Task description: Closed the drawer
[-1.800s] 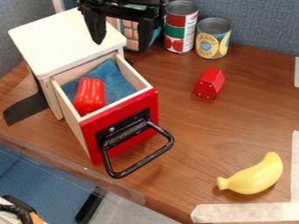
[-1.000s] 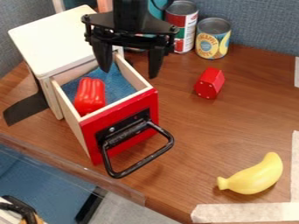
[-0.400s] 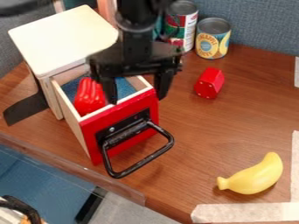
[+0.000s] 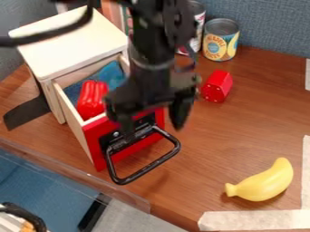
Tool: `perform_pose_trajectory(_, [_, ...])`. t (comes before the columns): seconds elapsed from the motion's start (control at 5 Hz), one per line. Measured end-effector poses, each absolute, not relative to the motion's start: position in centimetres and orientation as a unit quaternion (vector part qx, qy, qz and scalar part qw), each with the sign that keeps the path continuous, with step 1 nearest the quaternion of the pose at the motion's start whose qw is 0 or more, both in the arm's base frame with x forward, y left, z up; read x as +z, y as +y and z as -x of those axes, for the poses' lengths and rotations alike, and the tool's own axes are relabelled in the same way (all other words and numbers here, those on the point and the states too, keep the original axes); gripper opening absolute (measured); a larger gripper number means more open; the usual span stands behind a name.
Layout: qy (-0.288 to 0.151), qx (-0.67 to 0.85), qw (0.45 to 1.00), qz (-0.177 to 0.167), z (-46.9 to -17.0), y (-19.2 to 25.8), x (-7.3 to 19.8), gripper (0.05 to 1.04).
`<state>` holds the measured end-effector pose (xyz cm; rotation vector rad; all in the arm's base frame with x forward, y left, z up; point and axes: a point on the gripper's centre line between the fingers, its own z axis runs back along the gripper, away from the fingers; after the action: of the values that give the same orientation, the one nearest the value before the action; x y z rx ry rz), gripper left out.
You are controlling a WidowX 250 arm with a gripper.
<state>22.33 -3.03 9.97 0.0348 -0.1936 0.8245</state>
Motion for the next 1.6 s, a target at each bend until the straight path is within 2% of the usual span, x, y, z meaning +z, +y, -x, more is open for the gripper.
perform_pose_trajectory(0.4, [-0.094, 0.473, 0.876, -0.006, -20.7, -4.2, 7.6, 1.001])
perform_pose_trajectory(0.6, [-0.089, 0.494, 0.865, 0.012, -20.5, -4.6, 7.0, 1.001])
perform_pose_trajectory(1.2, [-0.041, 0.519, 0.852, 0.059, -20.3, -5.4, 4.5, 1.001])
perform_pose_trajectory(1.6, [-0.025, 0.522, 0.85, 0.06, -20.5, -4.9, 2.7, 1.001])
